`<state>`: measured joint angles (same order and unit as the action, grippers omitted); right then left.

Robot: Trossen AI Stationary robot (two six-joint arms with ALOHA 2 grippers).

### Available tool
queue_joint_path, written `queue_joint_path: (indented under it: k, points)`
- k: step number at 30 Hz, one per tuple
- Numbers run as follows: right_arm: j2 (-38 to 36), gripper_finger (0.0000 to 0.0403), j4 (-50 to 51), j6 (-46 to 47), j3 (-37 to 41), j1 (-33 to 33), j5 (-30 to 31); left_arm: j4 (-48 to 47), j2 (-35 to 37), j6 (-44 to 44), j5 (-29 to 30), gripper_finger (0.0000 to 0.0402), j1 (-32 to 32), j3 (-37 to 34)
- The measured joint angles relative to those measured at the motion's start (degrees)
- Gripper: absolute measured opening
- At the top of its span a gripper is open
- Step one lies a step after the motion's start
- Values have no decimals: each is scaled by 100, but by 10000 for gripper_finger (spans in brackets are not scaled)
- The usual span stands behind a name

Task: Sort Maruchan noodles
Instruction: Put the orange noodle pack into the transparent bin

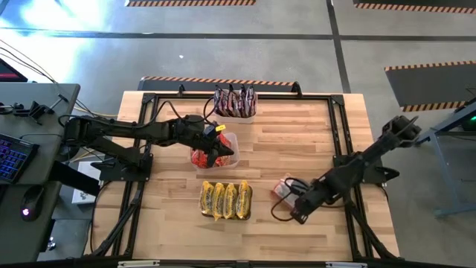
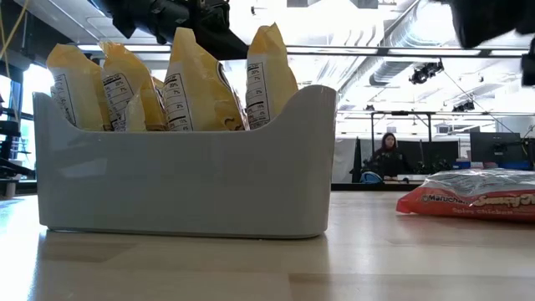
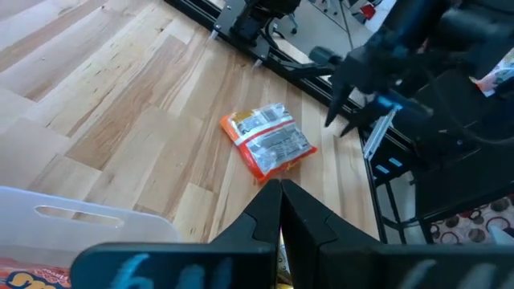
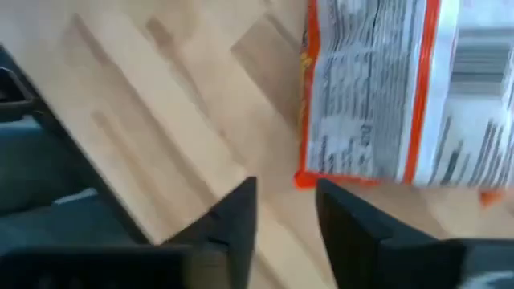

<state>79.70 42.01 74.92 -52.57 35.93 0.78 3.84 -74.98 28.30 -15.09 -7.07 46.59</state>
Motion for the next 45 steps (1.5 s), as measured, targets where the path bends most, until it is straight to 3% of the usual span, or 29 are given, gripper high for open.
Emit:
queue_joint_path:
  k: [3, 10, 15, 23, 29, 38, 45]
  points:
    - [-21, 157, 118, 640, -148, 171, -34, 0, 0, -3, 2, 0, 0, 0]
    - [586, 247, -108, 3073, -191, 578, 59, 2, 0, -1, 3, 0, 0, 0]
    - [1134, 256, -92, 3888, -191, 534, 465, 2, 0, -117, 19, 0, -4, 0]
    - [1772, 252, -109, 4075, -191, 239, 658, 33, 0, -145, 21, 0, -4, 0]
    - [1862, 199, -182, 4072, -191, 143, 1053, 35, 0, -31, 7, 0, -2, 0]
    - [1767, 22, -92, 3920, -191, 102, 1186, 52, 0, -3, 3, 0, -4, 0]
    - [879, 6, -26, 3434, -191, -61, 1286, 57, 0, -3, -14, 0, -4, 0]
